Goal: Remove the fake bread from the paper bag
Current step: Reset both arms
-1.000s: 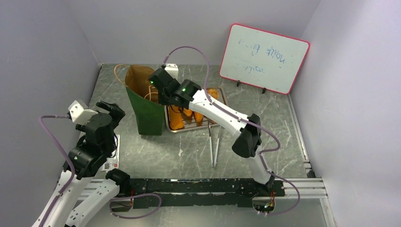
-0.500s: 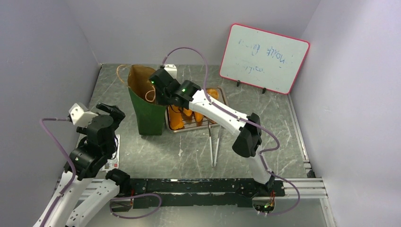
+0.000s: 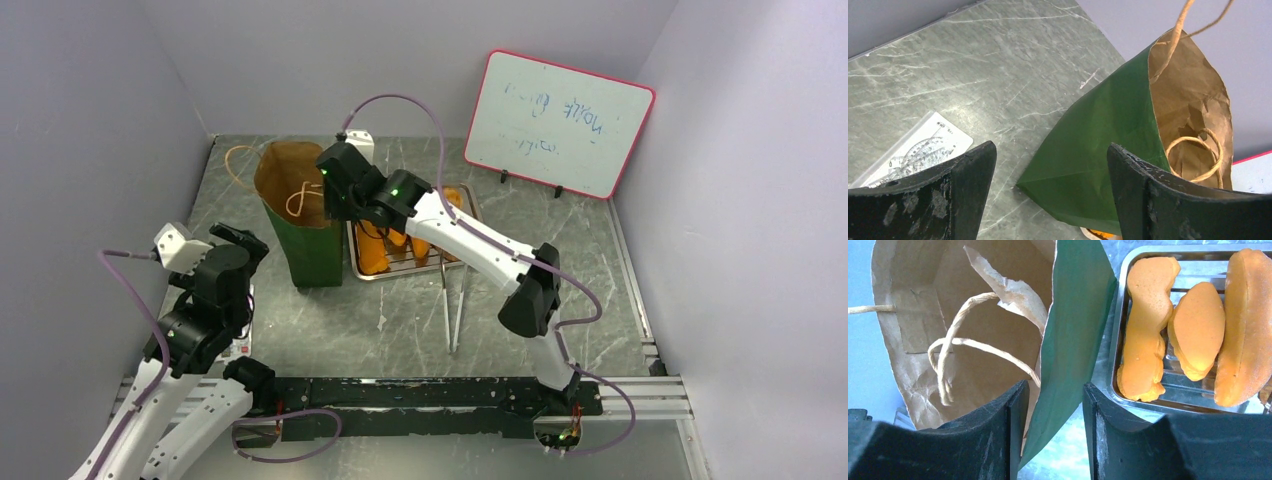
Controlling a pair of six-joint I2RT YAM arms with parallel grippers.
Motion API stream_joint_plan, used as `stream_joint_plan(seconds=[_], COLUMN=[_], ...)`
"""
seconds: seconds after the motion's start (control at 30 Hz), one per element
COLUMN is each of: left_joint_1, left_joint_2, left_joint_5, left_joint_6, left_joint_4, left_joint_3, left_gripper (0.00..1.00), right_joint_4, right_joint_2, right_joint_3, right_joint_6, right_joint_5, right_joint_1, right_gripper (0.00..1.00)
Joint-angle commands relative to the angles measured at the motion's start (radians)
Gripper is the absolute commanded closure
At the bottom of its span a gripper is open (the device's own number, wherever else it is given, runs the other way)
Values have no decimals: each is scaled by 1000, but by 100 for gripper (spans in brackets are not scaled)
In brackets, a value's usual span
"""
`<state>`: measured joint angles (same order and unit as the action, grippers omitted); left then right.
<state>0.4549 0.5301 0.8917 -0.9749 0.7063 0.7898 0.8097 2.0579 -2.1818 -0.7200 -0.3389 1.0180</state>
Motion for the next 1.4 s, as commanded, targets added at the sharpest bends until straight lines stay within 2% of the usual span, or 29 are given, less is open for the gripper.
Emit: stream_joint_plan(seconds=[0.0,0.4,0.97,1.37], left_joint_1=[-9,-9,-9,-9], left_joint_2=[1,4,34,53], left_joint_5=[30,38,31,47], left_joint_6=[-23,-13,-21,37], left_joint_4=[12,10,16,-16], left_joint_3=[-17,15,45,125], left_gripper=[25,25,25,24], right_joint_4=[-21,-31,-62,-77], right_joint_2=[-54,-125,-286,-446], right_joint_3=[-3,6,140,268], right_joint_6=[14,41,83,103], right_joint_5=[-2,-38,-154,-275], right_joint_1=[3,45,83,84], right_gripper=[56,56,54,52])
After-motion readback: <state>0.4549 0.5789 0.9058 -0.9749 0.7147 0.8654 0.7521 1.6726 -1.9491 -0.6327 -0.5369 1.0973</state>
